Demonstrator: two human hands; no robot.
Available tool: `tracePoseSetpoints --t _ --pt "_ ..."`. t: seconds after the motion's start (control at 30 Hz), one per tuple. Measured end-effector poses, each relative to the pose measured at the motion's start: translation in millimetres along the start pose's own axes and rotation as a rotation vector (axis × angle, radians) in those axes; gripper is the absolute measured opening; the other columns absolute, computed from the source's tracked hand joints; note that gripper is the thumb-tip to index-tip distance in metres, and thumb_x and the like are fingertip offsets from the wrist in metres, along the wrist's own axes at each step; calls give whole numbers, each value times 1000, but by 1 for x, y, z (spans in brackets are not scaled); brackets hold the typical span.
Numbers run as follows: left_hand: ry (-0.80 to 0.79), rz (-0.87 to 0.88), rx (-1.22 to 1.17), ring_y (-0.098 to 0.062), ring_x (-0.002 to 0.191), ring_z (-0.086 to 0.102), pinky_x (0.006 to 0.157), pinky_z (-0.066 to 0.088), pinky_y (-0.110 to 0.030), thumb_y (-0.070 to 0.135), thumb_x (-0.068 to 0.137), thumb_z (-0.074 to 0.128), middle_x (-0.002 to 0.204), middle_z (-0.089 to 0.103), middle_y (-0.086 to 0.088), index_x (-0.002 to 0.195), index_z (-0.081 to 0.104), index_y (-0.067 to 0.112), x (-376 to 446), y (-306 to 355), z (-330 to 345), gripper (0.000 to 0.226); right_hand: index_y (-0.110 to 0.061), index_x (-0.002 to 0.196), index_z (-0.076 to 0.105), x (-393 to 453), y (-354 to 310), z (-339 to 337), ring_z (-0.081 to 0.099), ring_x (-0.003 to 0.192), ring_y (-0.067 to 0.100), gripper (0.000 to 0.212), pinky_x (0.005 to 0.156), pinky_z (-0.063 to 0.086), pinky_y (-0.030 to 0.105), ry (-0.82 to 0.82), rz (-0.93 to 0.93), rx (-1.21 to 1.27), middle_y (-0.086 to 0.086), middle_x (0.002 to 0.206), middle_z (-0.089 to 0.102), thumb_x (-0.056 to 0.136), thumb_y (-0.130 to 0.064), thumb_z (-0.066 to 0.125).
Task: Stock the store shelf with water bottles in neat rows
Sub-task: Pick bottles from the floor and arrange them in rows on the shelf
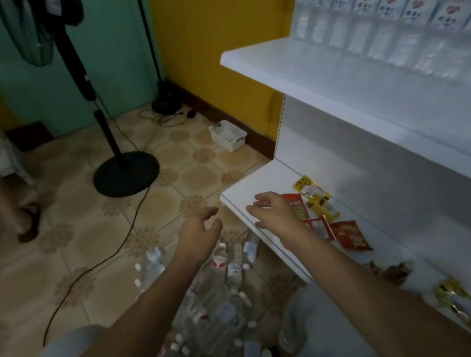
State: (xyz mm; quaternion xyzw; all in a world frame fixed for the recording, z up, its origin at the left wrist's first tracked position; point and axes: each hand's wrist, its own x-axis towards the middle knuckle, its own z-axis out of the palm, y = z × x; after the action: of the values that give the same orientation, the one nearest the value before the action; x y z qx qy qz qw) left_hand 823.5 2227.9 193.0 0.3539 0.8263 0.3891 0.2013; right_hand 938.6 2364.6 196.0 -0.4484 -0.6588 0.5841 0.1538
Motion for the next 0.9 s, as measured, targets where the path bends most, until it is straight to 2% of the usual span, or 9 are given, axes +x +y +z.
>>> tracePoseSetpoints --t 0.17,0.3,0.37,0.47,0.53,0.67,0.77,0.83,0.9 --pt "-83 -153 14 -18 122 51 98 35 -23 23 95 51 133 56 -5 130 56 13 18 -59 41 37 -18 108 58 49 58 28 62 102 25 24 94 53 46 -31 124 -63 3 105 62 86 -21 68" --pt "-153 -263 15 -20 121 53 95 35 -21 22 94 52 131 59 -7 128 58 12 38 -102 82 35 -23 89 62 80 111 46 62 85 20 10 71 49 29 -89 176 -222 -3 86 62 82 -28 68" --pt "-190 -299 13 -20 119 54 88 33 -17 20 95 51 130 60 -5 127 59 13 45 -119 100 34 -27 96 60 97 137 55 61 92 17 16 81 48 30 -152 188 -352 -5 95 62 84 -35 68" --pt "-207 -367 -6 -18 110 58 83 37 -18 19 94 51 122 63 -2 123 62 17 57 -150 130 31 -14 125 55 130 170 66 58 109 24 38 84 40 23 -284 159 -539 7 117 59 90 -26 64" --pt "-208 -441 -36 -11 99 60 77 41 -17 24 93 51 116 66 2 118 64 22 65 -176 156 28 -13 136 48 156 190 72 53 119 25 46 88 38 23 -353 95 -698 9 131 55 92 -20 59" --pt "-189 -604 -169 -3 100 59 86 42 -14 22 94 53 115 65 4 120 64 19 75 -214 208 28 -14 138 47 211 241 101 47 127 21 44 103 36 29 -563 -124 -1002 6 141 49 96 -23 55" --pt "-202 -685 -286 6 87 54 68 38 -3 18 95 53 105 58 15 114 61 23 81 -233 241 21 -15 142 42 245 288 125 40 136 22 56 115 30 39 -735 -331 -1280 5 148 43 91 -26 62" --pt "-196 -725 -345 1 82 57 68 40 -9 15 94 53 95 62 13 95 64 31 84 -249 260 19 -16 144 40 261 315 137 36 139 25 57 117 27 44 -824 -532 -1463 7 151 40 91 -19 61" --pt "-199 -757 -351 -1 78 62 70 46 -14 20 95 52 85 69 9 89 70 24 83 -263 272 20 -16 143 42 272 332 146 34 140 28 55 115 27 48 -891 -699 -1583 9 151 39 91 -18 61"
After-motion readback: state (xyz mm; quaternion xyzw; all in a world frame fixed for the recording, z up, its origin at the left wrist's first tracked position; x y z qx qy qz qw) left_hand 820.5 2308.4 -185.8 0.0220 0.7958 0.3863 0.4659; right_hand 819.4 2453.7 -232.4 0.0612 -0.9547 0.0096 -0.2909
